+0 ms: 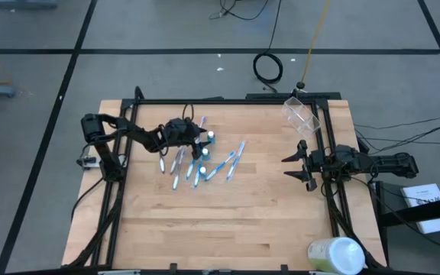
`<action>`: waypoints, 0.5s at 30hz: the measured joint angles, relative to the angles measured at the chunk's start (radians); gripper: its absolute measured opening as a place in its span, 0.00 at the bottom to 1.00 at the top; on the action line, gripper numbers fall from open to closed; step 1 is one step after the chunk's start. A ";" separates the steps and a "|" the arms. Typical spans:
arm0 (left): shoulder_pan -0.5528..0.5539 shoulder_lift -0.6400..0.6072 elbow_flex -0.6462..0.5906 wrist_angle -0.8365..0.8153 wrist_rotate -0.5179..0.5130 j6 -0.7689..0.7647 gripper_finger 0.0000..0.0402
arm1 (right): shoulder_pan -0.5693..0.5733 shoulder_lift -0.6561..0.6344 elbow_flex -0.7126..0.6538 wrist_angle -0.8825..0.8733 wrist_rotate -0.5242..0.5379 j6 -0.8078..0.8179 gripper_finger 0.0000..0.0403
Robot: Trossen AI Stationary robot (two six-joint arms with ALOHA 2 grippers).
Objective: Pick & Place toothbrushing station
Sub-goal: Put the blue mouthwash into the middle of the transparent organizer
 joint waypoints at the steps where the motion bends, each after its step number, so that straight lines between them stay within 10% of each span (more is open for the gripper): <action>1: -0.001 0.000 0.000 0.000 0.005 0.001 0.70 | 0.000 0.000 0.000 0.000 0.000 0.000 0.51; 15: -0.012 0.130 0.010 0.125 0.026 -0.025 0.70 | 0.000 0.000 0.000 0.000 0.000 0.000 0.51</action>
